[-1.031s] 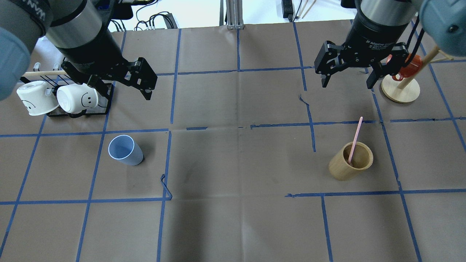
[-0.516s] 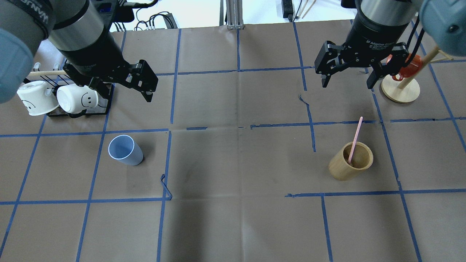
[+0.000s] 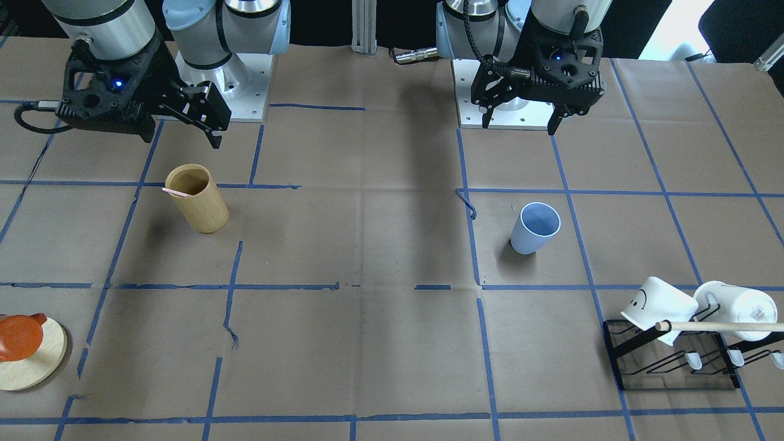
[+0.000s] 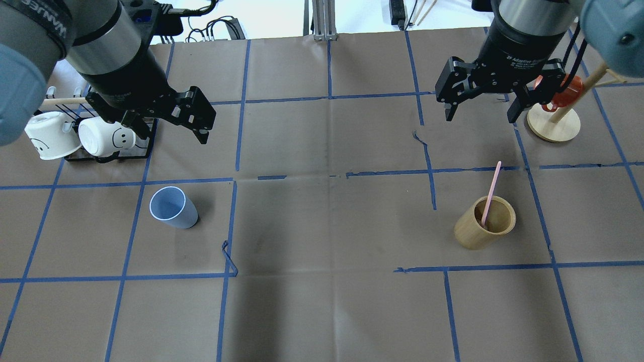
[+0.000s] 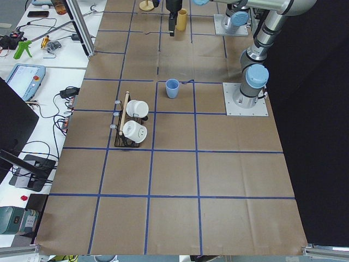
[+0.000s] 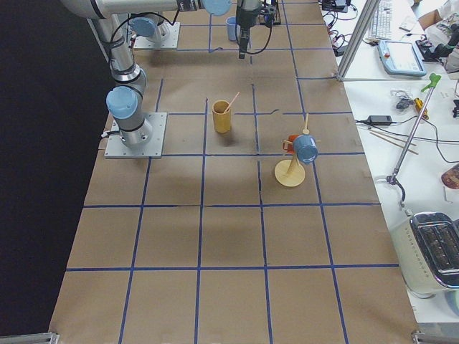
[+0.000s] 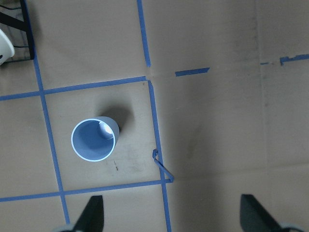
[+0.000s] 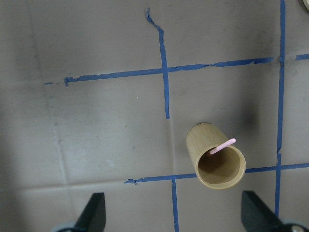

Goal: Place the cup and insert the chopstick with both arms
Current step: 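Lower the left gripper toward the blue cup while the right approaches the bamboo cup, then grasp the light blue cup with the left gripper while the right grips the chopstick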

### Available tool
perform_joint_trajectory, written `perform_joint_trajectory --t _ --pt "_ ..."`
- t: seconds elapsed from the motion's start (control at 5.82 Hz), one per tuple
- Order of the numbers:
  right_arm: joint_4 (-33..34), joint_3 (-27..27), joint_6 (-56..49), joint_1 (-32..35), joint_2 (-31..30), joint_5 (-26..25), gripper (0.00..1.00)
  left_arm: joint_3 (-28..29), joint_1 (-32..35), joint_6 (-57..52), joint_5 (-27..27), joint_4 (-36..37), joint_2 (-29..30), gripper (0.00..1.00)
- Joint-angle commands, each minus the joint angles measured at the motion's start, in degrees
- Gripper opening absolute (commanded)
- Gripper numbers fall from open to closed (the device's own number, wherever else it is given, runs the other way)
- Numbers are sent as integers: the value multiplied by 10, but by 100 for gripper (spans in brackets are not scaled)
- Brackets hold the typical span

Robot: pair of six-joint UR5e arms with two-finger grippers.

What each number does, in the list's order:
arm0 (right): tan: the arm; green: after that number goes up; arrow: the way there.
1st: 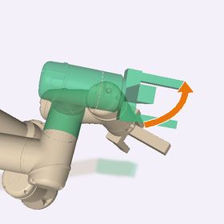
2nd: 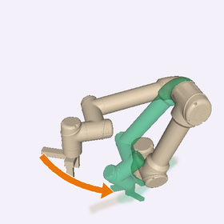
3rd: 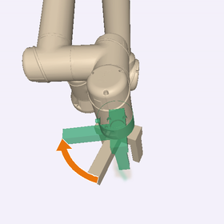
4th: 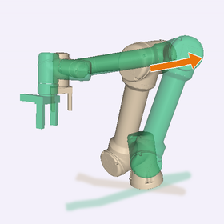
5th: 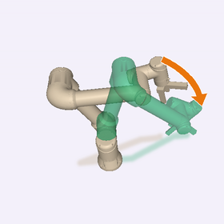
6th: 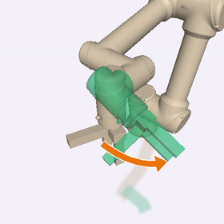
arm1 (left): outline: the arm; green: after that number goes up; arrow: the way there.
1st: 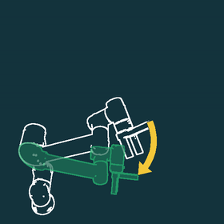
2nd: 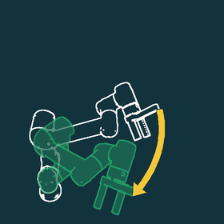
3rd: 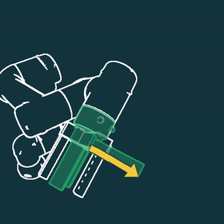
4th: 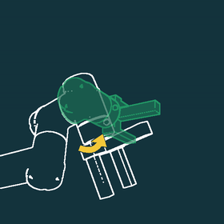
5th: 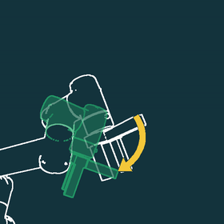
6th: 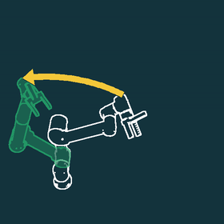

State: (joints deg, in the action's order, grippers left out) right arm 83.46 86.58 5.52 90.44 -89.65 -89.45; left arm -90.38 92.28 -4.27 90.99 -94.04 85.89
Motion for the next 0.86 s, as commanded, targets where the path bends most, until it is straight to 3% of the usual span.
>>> perform_joint_trajectory --t 0.0,0.52,0.69 --pt "0 1 -1 -10 1 -3 100 -63 -57 -26 -6 45 4 99" --pt "7 32 -90 -89 -7 -5 100 -252 -80 -72 1 286 24 98" --pt "64 73 -129 -113 -14 -6 100 -278 -80 -83 2 325 42 98"
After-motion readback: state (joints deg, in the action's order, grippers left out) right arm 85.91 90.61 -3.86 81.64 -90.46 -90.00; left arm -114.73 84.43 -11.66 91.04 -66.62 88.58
